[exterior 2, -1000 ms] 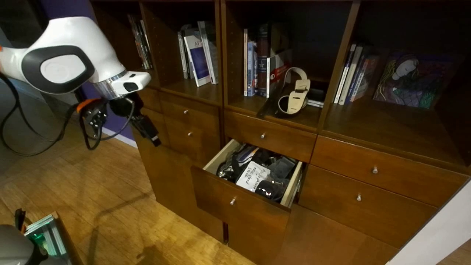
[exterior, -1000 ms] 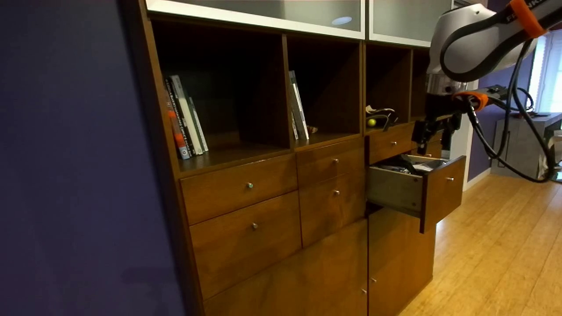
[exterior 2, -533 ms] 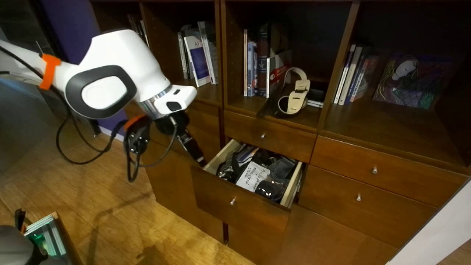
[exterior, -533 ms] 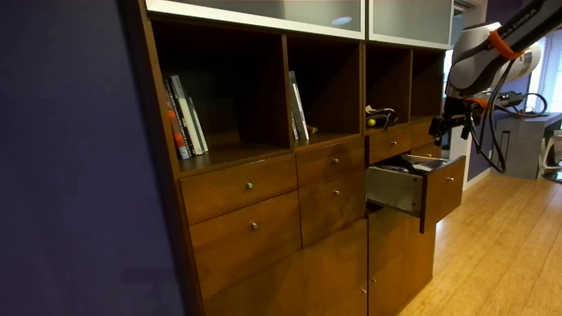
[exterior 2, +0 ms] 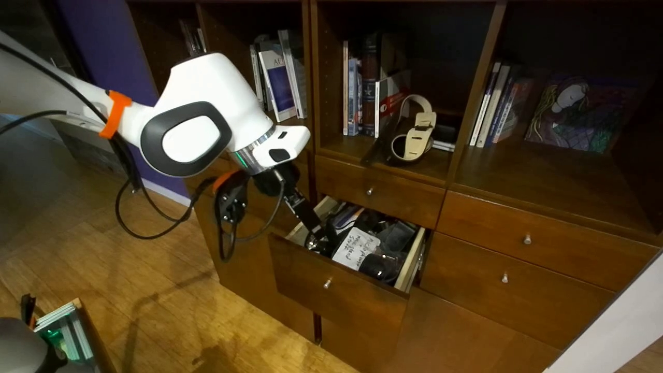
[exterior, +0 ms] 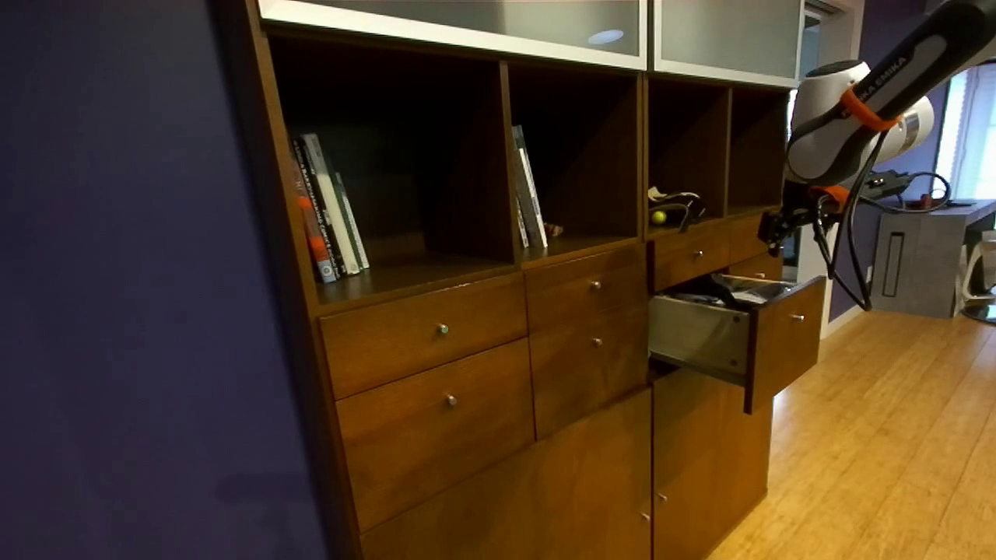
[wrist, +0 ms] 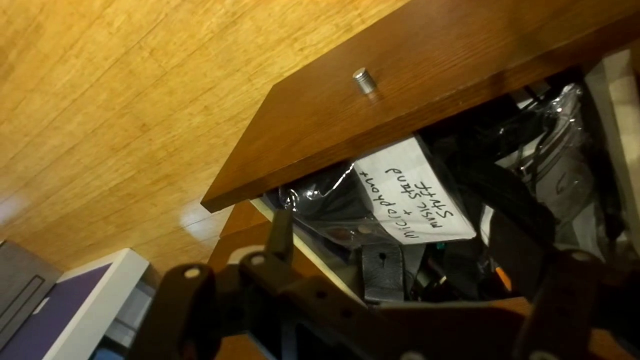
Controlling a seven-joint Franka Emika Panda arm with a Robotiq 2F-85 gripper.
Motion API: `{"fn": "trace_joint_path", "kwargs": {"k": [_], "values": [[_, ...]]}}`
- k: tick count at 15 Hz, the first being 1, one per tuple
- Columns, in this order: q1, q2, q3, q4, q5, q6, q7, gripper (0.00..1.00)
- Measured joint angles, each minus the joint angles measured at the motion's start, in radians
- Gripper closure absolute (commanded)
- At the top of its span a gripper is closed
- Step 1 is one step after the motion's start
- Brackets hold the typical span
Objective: Remove the plastic from the open drawer and put it on the shelf above the open drawer.
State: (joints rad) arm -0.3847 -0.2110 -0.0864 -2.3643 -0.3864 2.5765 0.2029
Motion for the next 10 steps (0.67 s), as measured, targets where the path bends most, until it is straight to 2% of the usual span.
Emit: {"fn": "trace_joint_path", "kwargs": {"k": [4, 10], "values": [[0.017, 0.027, -0.023, 0.017, 0.011, 0.000, 0.000, 0.00], [0.053, 0.214, -0.077, 0.149, 0.092, 0.068, -0.002, 0.00]]}}
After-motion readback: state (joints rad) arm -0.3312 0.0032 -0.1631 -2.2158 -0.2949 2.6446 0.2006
